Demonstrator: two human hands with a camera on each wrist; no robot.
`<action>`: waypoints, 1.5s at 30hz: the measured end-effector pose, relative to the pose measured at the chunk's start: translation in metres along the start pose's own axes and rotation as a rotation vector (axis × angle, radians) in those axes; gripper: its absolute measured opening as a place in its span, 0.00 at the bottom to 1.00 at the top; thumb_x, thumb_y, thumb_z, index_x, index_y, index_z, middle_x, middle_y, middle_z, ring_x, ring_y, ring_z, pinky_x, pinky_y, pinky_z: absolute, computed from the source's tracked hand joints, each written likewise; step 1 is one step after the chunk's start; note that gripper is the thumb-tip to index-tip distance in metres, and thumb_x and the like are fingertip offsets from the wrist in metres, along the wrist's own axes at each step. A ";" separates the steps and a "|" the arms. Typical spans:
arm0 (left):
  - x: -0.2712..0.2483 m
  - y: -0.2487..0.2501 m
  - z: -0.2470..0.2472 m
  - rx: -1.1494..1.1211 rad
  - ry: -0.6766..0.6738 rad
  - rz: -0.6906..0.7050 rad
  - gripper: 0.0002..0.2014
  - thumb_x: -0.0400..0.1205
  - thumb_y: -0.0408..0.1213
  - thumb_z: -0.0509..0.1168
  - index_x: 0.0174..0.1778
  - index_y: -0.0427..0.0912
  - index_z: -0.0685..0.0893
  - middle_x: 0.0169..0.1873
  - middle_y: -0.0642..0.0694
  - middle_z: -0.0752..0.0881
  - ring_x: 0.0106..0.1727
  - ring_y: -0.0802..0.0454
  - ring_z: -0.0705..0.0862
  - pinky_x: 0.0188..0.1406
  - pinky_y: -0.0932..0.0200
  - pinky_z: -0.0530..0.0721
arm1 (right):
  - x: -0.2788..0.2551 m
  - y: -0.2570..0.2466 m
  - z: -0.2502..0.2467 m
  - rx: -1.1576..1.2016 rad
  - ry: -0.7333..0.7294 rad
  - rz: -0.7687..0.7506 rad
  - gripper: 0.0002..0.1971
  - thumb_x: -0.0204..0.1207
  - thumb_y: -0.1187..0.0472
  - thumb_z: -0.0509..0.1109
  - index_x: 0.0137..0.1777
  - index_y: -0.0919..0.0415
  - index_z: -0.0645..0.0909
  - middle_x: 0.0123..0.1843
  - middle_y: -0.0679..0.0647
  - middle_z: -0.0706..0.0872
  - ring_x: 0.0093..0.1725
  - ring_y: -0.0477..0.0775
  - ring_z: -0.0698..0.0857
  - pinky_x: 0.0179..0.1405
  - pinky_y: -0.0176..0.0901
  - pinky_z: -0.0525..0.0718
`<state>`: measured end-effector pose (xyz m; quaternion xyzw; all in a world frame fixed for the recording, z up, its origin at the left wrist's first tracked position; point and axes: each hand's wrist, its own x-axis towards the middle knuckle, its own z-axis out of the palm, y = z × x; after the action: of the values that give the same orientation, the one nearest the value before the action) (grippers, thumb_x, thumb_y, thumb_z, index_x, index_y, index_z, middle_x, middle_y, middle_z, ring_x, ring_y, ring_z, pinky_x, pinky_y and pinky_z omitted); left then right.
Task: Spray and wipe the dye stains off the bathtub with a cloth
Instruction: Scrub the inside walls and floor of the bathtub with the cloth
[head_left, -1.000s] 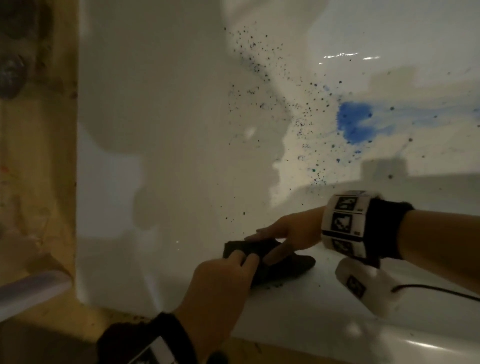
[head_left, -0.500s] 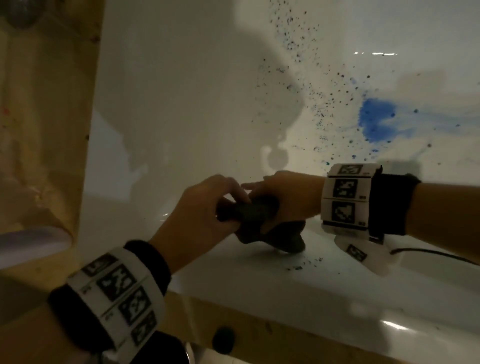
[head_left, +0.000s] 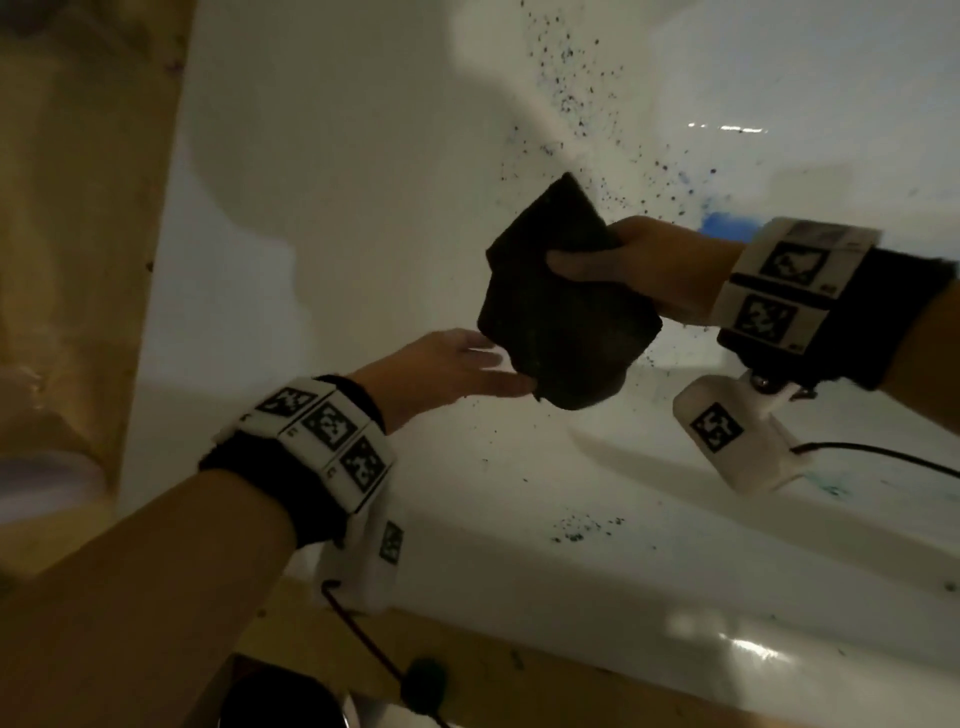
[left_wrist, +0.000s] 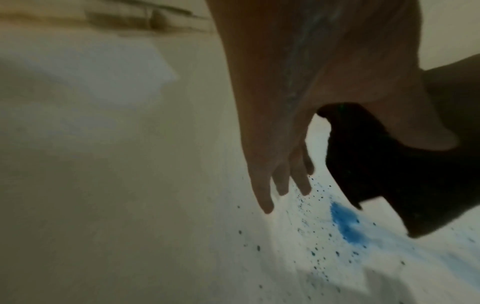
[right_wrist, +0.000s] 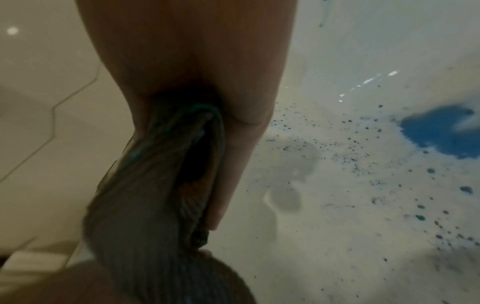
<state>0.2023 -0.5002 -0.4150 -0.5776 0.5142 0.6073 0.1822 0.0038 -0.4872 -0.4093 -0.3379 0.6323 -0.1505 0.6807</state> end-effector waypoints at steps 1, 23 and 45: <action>0.000 0.001 0.005 -0.053 -0.051 0.027 0.37 0.63 0.49 0.78 0.69 0.44 0.77 0.65 0.50 0.81 0.68 0.50 0.77 0.73 0.46 0.70 | -0.001 -0.001 -0.003 0.072 0.007 0.006 0.08 0.73 0.49 0.68 0.42 0.53 0.79 0.44 0.49 0.87 0.42 0.47 0.87 0.39 0.36 0.84; 0.014 0.027 0.007 -0.067 0.520 0.171 0.14 0.82 0.38 0.65 0.60 0.34 0.79 0.47 0.42 0.84 0.49 0.47 0.85 0.51 0.51 0.86 | 0.001 0.033 -0.012 0.210 0.112 0.134 0.15 0.73 0.43 0.66 0.43 0.56 0.77 0.45 0.51 0.86 0.43 0.47 0.86 0.40 0.35 0.84; -0.025 -0.032 -0.068 1.633 0.020 -0.242 0.49 0.78 0.63 0.58 0.80 0.50 0.30 0.78 0.43 0.26 0.81 0.46 0.31 0.79 0.41 0.39 | -0.061 0.068 0.065 -0.876 -0.600 -0.156 0.34 0.83 0.55 0.58 0.80 0.33 0.41 0.82 0.45 0.55 0.73 0.49 0.71 0.74 0.46 0.69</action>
<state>0.2703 -0.5343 -0.3924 -0.3200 0.7295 0.0133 0.6043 0.0412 -0.3812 -0.4091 -0.6644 0.3865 0.1807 0.6136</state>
